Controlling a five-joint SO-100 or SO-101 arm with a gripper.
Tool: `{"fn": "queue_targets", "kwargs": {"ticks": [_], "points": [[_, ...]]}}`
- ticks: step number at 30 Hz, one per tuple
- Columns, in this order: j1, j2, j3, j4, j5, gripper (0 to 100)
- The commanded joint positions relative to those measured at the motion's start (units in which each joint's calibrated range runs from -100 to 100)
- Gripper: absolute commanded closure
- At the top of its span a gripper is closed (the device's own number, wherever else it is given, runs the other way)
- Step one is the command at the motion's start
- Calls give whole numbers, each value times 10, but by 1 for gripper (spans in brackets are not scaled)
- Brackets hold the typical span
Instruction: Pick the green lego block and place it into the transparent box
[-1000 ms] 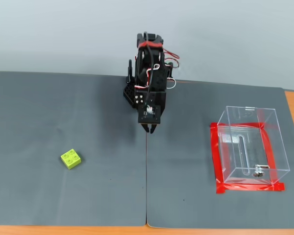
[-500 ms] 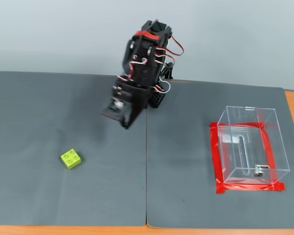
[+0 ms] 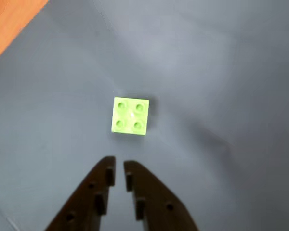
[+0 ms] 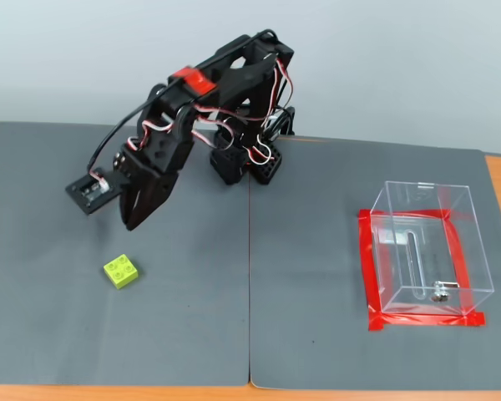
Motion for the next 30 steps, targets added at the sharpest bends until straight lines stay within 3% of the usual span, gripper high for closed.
{"fn": "queue_targets", "kwargs": {"ticks": [1,5,7,9,16,30], "points": [[13,50,-27,-59,10,97],[6,84,-24,-71,10,86],[2,110,-20,-71,5,72],[2,124,-23,-72,5,69],[-6,189,-20,-184,10,68],[-46,232,-28,-189,5,68]]}}
